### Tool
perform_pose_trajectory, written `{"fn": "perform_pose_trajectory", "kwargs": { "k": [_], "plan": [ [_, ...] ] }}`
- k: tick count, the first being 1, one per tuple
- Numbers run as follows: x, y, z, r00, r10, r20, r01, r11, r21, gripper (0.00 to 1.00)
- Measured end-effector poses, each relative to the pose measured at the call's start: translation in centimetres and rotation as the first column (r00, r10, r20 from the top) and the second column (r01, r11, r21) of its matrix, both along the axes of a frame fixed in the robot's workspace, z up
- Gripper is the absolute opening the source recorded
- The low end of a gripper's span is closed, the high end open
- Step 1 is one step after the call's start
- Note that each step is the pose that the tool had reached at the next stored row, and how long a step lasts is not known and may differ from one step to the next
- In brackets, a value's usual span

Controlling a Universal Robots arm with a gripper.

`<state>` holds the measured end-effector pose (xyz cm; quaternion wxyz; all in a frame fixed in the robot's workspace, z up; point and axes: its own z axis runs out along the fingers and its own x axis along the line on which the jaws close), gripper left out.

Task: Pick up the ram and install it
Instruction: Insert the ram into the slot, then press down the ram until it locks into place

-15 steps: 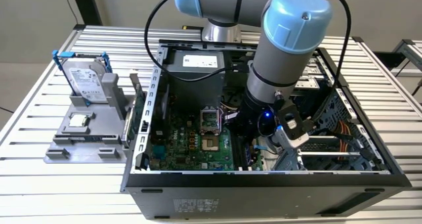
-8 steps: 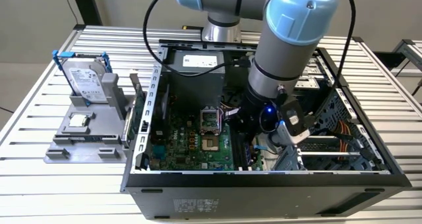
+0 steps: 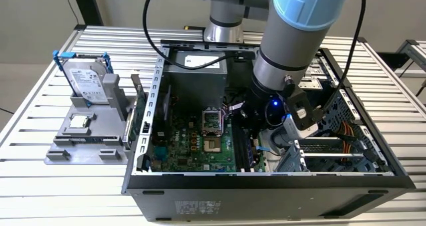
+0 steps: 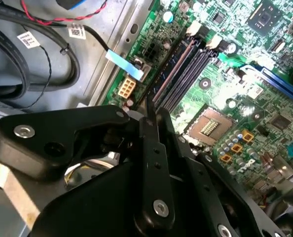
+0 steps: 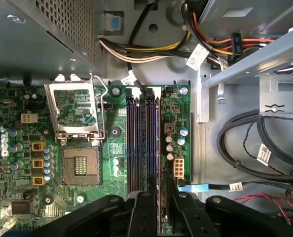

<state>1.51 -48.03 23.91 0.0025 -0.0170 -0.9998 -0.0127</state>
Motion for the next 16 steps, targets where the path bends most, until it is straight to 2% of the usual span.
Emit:
{"fn": "perform_pose_trajectory", "kwargs": {
  "k": [1, 16],
  "plan": [
    [0.00, 0.00, 0.01, 1.0000, 0.000, 0.0000, 0.000, 1.0000, 0.0000, 0.00],
    [0.00, -0.01, 0.42, 1.0000, 0.000, -0.0001, 0.000, 1.0000, -0.0004, 0.00]
  ]
}}
